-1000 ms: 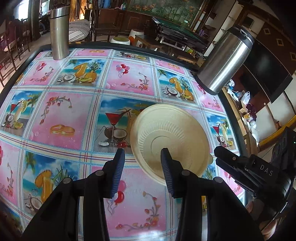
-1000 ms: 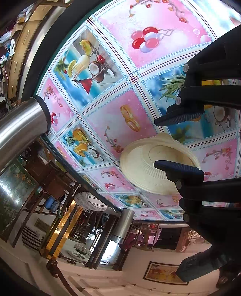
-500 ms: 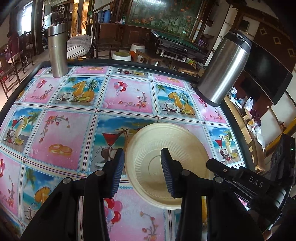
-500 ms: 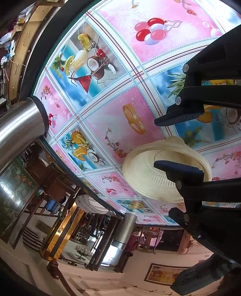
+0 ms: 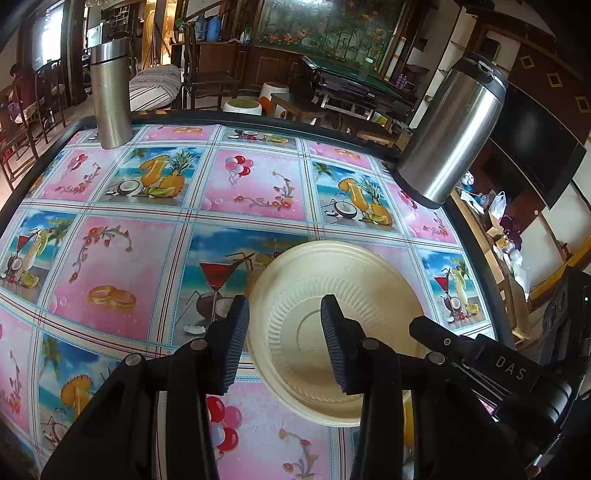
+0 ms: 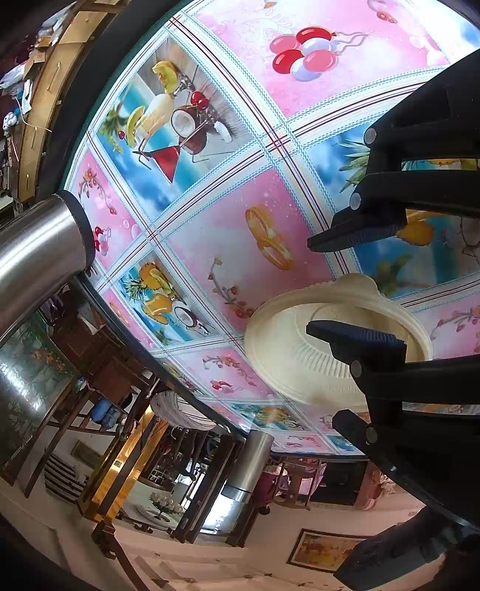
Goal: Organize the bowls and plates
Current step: 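Close both grippers on the rim of the second beige bowl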
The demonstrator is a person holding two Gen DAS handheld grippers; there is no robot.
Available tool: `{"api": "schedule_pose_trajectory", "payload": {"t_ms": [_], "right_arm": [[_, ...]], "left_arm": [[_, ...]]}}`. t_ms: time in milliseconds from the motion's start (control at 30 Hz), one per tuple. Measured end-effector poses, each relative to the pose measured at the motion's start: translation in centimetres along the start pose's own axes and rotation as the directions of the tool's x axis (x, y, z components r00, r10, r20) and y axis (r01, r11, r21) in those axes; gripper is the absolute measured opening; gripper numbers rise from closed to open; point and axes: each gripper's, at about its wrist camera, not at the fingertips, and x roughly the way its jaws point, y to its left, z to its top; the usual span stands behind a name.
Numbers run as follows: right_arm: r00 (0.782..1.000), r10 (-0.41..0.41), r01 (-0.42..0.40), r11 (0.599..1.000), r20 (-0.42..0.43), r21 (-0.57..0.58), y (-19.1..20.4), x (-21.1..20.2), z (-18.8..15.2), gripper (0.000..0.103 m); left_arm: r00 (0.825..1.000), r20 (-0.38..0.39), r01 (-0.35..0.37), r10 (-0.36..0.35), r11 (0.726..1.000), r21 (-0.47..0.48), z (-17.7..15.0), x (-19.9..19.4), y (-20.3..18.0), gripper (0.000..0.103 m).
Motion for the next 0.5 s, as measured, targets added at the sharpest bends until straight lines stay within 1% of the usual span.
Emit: {"api": "schedule_pose_trajectory", "payload": {"t_ms": [233,500], "right_arm": [[1.0,0.003,-0.003,1.0,0.007,0.004,-0.07,0.1,0.07,0.042],[1.0,0.002,-0.002,1.0,0.009,0.015,-0.32,0.25,0.11,0.042]], "left_arm": [[1.0,-0.013,0.007,-0.007,1.0,0.0,-0.03,0.72,-0.14,0.038],[1.0,-0.009,0.002,-0.002,1.0,0.013,-0.09,0.92,-0.31,0.038]]}}
